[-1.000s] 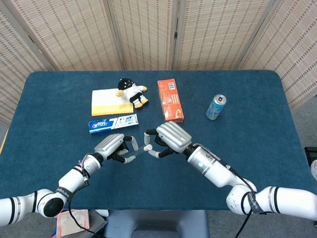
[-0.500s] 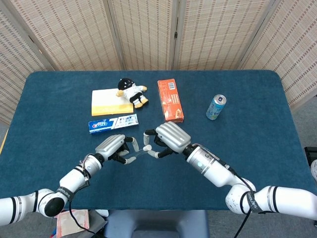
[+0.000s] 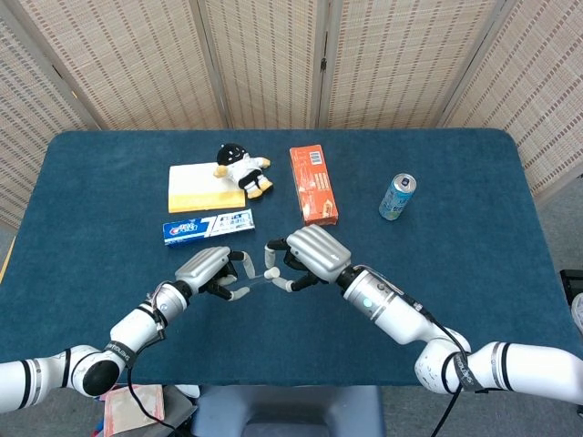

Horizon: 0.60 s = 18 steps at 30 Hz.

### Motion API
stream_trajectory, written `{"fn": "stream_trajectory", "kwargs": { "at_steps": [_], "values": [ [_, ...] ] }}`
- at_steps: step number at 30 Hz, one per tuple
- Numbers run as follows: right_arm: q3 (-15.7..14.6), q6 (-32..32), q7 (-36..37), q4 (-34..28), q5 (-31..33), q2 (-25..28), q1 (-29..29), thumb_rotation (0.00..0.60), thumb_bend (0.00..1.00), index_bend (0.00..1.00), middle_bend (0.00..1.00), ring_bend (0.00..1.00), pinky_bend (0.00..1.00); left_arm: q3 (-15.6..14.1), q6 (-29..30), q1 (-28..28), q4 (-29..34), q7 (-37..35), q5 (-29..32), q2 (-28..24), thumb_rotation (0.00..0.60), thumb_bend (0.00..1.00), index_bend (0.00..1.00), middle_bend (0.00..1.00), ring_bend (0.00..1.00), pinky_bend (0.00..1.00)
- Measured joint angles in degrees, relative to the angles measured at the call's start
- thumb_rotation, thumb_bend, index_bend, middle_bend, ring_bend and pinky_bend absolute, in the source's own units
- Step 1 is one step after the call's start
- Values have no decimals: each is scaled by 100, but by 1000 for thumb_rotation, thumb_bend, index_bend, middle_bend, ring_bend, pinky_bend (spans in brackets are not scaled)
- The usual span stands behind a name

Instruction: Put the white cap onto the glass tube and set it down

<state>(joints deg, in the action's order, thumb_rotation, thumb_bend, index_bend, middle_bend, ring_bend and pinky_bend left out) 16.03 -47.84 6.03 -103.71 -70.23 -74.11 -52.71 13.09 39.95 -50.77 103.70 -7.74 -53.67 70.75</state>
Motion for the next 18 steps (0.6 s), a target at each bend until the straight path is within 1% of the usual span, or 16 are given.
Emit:
{"fn": "stream_trajectory", "kwargs": {
  "at_steps": [18],
  "values": [
    [-15,-43,-11,3,-10,-18,15,600,413,614,1000,1000,1000,-47,27,-23,-22,63,57,24,600,427,595,1000,1000,1000]
  ]
}}
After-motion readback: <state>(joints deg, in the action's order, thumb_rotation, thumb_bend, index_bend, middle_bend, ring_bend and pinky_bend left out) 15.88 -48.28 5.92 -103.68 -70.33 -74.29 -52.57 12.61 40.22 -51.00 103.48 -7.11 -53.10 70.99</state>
